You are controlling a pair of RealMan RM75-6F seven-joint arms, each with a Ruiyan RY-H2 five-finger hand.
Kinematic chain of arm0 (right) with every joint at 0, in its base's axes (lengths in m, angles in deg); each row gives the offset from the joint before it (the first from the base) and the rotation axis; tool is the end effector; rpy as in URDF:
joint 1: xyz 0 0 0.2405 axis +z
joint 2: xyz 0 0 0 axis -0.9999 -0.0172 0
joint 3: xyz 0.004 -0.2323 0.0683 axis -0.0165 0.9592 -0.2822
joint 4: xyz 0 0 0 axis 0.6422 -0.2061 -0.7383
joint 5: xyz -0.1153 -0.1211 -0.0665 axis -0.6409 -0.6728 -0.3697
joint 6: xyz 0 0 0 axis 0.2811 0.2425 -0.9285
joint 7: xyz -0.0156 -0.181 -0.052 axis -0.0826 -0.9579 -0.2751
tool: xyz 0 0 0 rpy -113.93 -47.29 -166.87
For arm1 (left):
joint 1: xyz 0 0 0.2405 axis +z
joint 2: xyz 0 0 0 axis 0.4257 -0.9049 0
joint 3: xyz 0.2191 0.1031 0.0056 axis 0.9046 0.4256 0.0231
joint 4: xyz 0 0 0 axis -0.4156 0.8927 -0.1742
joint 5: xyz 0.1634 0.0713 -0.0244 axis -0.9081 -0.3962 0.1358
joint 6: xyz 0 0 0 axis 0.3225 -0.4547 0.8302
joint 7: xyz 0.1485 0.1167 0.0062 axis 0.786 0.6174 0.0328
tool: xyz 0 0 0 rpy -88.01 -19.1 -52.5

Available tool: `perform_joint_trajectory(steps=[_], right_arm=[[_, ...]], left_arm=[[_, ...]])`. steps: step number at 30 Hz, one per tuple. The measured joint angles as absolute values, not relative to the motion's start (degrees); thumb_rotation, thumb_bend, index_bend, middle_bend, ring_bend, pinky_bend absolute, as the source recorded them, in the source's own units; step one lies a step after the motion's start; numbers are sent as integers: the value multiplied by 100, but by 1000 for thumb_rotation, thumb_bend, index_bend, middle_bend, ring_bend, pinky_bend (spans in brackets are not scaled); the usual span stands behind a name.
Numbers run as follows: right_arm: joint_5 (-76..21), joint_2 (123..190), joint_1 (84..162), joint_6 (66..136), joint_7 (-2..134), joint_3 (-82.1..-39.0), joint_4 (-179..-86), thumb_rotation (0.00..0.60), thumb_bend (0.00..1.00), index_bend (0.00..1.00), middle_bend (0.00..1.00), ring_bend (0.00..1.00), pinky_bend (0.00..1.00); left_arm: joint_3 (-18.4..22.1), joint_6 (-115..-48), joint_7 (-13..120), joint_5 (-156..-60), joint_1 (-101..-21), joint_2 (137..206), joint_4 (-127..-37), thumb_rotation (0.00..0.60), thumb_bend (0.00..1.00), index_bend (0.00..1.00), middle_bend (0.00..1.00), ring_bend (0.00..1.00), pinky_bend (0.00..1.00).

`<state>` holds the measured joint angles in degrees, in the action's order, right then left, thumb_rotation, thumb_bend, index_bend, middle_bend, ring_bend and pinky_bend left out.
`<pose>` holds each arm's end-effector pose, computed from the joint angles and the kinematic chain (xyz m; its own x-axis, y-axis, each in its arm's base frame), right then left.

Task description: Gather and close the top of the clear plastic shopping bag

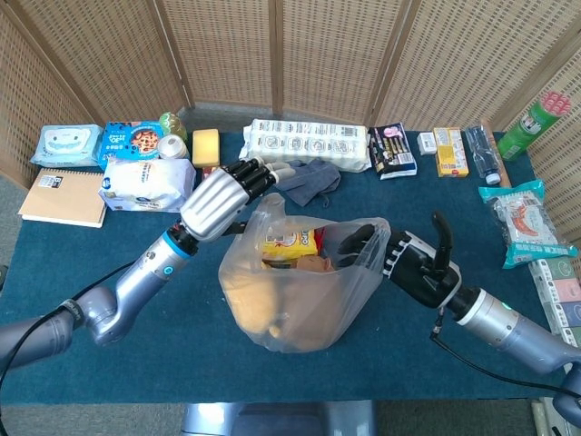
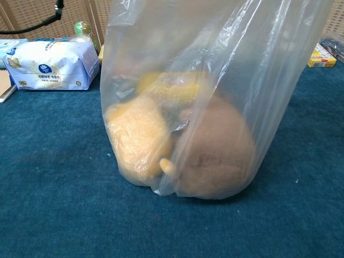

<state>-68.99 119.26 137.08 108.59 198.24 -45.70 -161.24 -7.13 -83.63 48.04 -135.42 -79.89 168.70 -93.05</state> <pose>-0.0636 -0.3032 0.1723 -0.7270 -0.6669 -0.1634 -0.1961 0.4298 -0.8814 0.0208 0.3862 0.0988 0.1936 -0.0789 0.9779 0.6196 -0.7630 -0.1842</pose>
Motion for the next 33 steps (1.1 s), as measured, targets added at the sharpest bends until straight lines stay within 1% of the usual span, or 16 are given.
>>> perform_joint_trajectory(steps=[8,10,13,15,18,23,33], right_arm=[[-6929,11875,13679,10920,19804,-4567,-16171,22,244,303,297,235,227],[-6934,11864,13669,10939,19803,-4567,-16187,20,244,303,297,235,227],[-6933,11844,13665,10939,19801,-4568,-16203,20,244,303,297,235,227],[-6915,11835,13662,10927,19793,-4569,-16213,22,244,303,297,235,227],[-6887,11828,13655,10905,19789,-4569,-16219,20,245,303,297,235,227],[-6801,11824,13654,10828,19777,-4582,-16191,20,244,303,297,235,227],[-6643,11867,13631,10656,19421,-4645,-16242,19,228,303,296,217,175]], left_arm=[[-899,-8313,4556,-13344,-8268,17313,-9013,600,219,92,197,168,322],[-983,-8315,4393,-13225,-8328,17474,-8982,600,220,92,197,194,332],[-1086,-8296,4235,-13056,-8437,17710,-8907,600,220,92,215,316,377],[-1141,-8303,4196,-13008,-8506,17825,-8852,600,217,93,238,339,385],[-1203,-8415,4140,-12975,-8518,17889,-8851,600,212,96,252,340,388],[-1294,-8662,4030,-12959,-8434,17819,-9023,600,210,97,253,340,389],[-1472,-8988,4112,-13043,-8209,17197,-9648,600,209,97,254,285,384]])
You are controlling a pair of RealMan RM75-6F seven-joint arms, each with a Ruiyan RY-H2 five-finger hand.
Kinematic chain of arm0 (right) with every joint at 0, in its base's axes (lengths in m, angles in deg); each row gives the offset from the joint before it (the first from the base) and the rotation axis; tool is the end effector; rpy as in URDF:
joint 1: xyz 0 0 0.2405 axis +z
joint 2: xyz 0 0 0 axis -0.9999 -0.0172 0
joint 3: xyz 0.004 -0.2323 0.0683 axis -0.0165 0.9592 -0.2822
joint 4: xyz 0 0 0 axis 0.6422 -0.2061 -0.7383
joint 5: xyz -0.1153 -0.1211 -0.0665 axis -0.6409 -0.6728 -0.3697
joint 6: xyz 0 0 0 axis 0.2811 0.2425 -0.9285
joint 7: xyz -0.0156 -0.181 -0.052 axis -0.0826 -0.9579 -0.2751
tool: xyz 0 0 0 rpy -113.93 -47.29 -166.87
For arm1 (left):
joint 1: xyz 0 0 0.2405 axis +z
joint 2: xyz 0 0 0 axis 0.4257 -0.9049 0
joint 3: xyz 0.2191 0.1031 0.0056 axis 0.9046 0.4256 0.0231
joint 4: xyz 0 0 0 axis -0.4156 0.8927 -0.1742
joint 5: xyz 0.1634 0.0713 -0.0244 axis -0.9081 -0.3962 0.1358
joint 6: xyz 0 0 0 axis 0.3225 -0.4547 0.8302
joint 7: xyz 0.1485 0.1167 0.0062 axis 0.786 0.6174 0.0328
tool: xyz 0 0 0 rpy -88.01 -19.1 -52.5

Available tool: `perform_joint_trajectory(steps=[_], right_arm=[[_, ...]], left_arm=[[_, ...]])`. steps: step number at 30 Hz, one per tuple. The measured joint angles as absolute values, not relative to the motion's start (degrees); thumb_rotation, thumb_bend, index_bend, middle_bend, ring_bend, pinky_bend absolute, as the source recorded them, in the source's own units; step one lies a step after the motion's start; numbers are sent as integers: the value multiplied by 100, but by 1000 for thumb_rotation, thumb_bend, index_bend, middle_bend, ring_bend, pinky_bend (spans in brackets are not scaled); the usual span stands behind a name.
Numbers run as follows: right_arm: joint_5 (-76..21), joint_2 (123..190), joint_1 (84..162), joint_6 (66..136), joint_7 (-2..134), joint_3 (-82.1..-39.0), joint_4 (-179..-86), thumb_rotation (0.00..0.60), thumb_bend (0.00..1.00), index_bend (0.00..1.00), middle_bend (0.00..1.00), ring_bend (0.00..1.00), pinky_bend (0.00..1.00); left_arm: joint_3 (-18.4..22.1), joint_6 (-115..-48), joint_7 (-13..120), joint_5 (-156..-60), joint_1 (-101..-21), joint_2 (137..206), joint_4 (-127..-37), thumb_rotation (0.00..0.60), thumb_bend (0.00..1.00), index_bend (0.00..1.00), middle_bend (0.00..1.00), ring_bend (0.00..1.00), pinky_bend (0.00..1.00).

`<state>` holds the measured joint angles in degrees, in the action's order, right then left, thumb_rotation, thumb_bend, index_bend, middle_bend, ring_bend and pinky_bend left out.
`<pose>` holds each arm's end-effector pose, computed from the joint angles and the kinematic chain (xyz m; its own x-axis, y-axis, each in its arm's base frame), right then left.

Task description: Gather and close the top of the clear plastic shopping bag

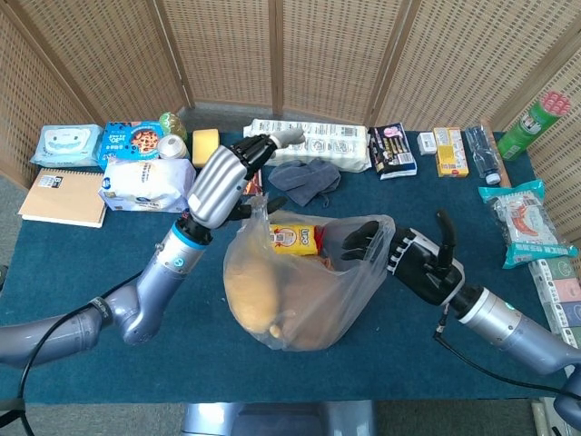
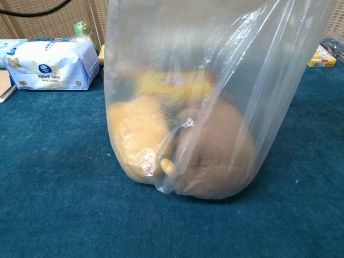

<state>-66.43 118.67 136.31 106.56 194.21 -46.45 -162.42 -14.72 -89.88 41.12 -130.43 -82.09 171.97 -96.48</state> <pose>-0.0693 -0.3074 0.1735 -0.7522 -0.6511 -0.1010 -0.2213 0.3940 -0.8921 0.0616 0.3840 0.1342 -0.1661 -0.0174 0.9860 0.6190 -0.7802 0.0905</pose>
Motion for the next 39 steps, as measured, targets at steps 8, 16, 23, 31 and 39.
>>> perform_joint_trajectory(steps=[8,16,23,31,39], right_arm=[[-6509,11904,13619,10516,19041,-4761,-16353,19,205,278,274,181,115],[-6346,11949,13591,10421,18697,-4889,-16404,19,176,250,256,150,76],[-6104,12026,13541,10283,18402,-5014,-16429,16,176,250,252,146,72],[-5900,12125,13488,10136,18033,-5175,-16487,15,175,245,252,146,72],[-5883,12190,13488,10014,17814,-5326,-16612,19,176,246,252,145,72]], left_arm=[[-1632,-8955,4312,-13012,-8274,16959,-9978,600,205,98,254,273,379],[-1708,-8776,4583,-12920,-8425,16830,-10267,600,197,97,254,256,369],[-1683,-8723,4810,-12987,-8526,16785,-10416,600,194,97,254,243,361],[-1670,-8670,5012,-13057,-8681,16788,-10491,600,194,97,254,233,358],[-1708,-8571,5281,-13030,-8863,16814,-10424,600,193,97,253,231,357]])
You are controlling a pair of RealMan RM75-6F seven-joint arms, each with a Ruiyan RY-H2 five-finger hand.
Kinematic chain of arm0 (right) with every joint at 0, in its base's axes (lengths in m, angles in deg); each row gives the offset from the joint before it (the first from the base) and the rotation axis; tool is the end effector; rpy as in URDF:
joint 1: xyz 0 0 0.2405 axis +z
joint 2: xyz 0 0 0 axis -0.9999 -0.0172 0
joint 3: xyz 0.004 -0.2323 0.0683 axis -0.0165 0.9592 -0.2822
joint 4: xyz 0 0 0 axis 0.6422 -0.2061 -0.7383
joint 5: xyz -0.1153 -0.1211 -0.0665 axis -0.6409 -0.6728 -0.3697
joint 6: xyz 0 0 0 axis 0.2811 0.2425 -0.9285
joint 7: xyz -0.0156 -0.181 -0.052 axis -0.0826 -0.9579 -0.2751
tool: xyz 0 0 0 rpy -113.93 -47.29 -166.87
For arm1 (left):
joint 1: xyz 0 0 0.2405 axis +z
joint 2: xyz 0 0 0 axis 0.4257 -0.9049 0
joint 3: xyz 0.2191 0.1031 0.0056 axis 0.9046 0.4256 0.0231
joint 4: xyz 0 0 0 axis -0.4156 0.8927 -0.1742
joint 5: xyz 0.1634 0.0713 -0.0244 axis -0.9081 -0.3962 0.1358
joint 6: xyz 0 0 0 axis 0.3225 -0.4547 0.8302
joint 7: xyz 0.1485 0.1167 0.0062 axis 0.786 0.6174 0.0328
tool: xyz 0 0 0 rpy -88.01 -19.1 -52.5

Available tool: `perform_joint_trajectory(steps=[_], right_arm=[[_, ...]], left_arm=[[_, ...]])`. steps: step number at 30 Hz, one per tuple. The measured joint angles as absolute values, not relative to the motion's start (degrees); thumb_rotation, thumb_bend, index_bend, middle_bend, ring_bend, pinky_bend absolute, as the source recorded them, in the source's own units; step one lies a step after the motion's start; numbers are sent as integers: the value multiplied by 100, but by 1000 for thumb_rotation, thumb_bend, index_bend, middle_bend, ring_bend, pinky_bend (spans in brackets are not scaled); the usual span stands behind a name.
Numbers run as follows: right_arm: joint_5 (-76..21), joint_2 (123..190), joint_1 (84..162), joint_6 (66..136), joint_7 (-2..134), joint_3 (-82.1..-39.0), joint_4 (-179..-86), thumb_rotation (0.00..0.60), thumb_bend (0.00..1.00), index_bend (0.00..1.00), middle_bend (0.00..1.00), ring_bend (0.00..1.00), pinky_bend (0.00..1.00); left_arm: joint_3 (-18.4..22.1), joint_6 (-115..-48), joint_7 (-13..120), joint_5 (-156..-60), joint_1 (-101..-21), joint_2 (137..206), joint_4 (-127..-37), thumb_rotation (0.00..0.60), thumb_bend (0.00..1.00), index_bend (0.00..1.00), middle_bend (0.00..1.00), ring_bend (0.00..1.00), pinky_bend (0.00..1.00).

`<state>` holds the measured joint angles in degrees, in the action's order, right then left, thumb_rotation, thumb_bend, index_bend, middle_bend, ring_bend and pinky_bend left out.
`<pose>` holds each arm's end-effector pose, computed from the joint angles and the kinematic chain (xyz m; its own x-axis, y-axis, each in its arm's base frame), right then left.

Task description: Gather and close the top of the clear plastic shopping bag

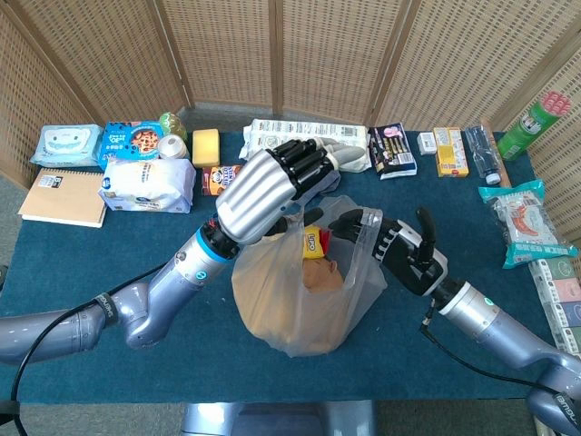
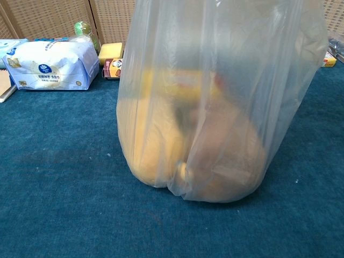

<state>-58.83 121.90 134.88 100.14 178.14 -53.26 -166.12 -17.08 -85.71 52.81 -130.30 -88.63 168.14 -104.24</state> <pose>-0.0580 -0.3193 0.1604 -0.7504 -0.6595 0.0444 -0.2980 0.2776 -0.9133 0.1237 0.3553 0.1431 -0.0565 -0.0933 0.9940 0.5005 -0.8641 -0.0527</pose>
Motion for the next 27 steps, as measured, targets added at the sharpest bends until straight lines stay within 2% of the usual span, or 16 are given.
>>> perform_joint_trajectory(steps=[27], right_arm=[[-5573,12497,13610,9574,17138,-5789,-17041,14,176,246,258,146,73]], left_arm=[[-1777,-8285,5724,-12732,-9380,17059,-10195,600,192,97,254,226,357]])
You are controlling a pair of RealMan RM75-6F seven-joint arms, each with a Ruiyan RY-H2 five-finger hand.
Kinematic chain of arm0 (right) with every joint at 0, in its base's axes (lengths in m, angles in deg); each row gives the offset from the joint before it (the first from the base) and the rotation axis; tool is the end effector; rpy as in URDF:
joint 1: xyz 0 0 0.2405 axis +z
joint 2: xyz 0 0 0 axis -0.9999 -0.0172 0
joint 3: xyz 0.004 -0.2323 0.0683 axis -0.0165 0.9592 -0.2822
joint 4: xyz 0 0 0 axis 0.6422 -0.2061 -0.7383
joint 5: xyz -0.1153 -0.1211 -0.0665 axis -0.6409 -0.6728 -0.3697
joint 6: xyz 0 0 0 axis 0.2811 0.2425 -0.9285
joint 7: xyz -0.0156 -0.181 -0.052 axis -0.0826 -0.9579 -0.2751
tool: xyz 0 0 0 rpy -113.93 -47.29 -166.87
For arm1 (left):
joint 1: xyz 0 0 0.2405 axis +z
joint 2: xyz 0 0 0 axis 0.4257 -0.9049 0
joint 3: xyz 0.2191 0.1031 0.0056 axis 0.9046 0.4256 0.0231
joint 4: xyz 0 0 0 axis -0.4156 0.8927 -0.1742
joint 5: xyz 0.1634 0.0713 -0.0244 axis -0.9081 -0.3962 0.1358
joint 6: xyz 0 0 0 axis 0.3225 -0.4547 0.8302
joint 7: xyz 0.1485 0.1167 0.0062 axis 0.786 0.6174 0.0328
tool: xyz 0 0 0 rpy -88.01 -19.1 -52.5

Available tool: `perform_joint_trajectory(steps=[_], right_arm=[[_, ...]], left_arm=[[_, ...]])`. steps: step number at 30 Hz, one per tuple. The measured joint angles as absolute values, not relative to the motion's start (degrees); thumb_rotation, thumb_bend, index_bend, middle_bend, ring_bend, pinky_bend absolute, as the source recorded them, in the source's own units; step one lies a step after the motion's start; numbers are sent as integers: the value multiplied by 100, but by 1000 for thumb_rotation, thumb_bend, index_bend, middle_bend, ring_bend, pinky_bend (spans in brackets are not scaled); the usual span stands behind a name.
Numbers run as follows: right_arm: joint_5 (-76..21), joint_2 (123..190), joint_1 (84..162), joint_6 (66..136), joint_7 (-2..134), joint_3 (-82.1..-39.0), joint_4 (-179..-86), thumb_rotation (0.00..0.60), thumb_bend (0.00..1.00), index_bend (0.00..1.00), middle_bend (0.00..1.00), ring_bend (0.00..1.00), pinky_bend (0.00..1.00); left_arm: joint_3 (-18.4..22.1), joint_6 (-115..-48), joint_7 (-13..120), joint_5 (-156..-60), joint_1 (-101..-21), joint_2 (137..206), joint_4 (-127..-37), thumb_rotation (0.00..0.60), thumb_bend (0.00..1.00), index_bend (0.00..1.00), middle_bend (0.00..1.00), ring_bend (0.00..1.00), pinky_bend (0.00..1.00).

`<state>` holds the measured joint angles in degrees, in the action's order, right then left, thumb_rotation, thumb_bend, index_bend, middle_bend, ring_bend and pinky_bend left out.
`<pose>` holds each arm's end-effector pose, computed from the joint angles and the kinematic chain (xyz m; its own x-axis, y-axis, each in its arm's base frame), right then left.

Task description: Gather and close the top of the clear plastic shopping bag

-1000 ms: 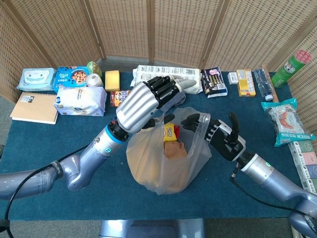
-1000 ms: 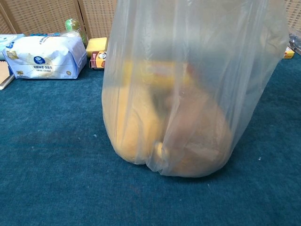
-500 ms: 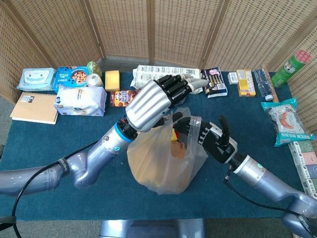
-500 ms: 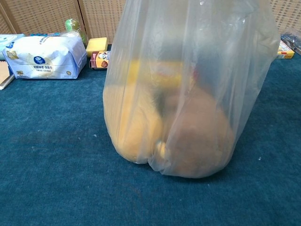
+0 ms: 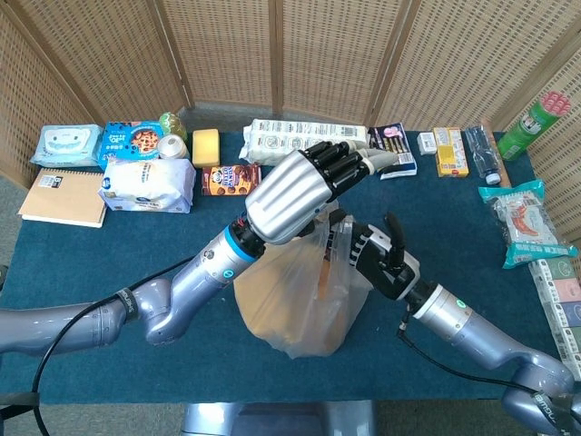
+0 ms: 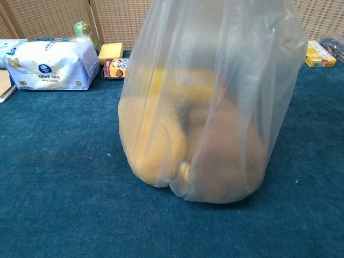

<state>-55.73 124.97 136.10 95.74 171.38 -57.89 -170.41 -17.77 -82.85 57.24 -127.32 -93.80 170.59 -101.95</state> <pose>-0.0276 -0.3144 0.1424 -0.7170 -0.6966 0.0253 -0.3029 0.2787 -0.9113 0.1513 0.3567 0.1276 -0.0078 -0.1146 0.9934 0.4794 -0.8723 -0.0969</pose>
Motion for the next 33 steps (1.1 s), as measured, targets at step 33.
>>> perform_joint_trajectory(steps=[33], right_arm=[[-5540,12819,13556,9415,16758,-6170,-17011,0,181,218,228,127,17]], left_arm=[[-1720,-8141,5801,-12541,-9661,17176,-9911,600,192,97,254,214,342]])
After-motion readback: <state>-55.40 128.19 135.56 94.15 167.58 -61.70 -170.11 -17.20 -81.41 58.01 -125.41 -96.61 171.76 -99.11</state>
